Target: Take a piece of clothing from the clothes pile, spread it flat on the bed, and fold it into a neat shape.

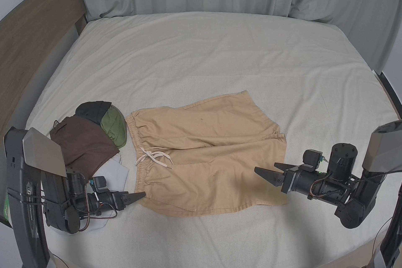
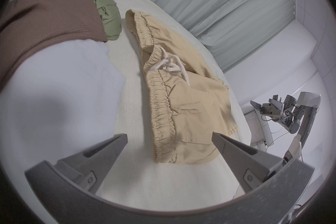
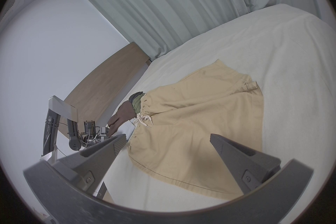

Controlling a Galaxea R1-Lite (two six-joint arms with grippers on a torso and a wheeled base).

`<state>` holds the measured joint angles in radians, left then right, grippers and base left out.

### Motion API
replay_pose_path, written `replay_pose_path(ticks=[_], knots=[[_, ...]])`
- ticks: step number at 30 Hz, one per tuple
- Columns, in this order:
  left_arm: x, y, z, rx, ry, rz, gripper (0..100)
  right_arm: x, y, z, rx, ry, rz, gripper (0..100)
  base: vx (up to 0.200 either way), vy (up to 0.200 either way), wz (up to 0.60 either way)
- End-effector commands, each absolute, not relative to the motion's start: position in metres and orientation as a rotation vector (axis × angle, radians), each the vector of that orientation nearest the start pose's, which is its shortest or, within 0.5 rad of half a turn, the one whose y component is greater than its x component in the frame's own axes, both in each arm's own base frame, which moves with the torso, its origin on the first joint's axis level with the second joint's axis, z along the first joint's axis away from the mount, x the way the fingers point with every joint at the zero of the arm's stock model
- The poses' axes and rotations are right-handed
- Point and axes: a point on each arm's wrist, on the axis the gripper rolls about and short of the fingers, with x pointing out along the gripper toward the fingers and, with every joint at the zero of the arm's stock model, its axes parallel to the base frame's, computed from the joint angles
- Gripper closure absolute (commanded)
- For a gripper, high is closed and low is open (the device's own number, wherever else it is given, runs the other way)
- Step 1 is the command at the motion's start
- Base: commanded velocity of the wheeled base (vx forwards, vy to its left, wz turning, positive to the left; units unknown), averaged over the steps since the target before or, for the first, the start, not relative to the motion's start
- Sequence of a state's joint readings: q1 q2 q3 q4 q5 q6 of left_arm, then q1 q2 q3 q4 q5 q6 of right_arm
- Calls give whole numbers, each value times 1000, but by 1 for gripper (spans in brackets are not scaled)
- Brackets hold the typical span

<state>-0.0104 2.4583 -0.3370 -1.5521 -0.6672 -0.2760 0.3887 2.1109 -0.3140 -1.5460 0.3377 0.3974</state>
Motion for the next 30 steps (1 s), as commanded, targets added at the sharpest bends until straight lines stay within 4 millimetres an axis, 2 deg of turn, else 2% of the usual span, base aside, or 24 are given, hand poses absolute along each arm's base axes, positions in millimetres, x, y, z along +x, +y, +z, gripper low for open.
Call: replay_pose_path(ticks=[1,12,29,30], knots=[[289,-19,-61,-453,661,-581,0,263,115,44,371,398,660,0,0,0,0],[295,-37,-61,-534,689,-564,0,263,115,42,371,404,657,0,0,0,0],[294,-38,-61,-530,693,-568,0,264,114,42,372,404,656,0,0,0,0],[294,-38,-62,-530,695,-568,100,264,114,42,372,404,656,0,0,0,0]])
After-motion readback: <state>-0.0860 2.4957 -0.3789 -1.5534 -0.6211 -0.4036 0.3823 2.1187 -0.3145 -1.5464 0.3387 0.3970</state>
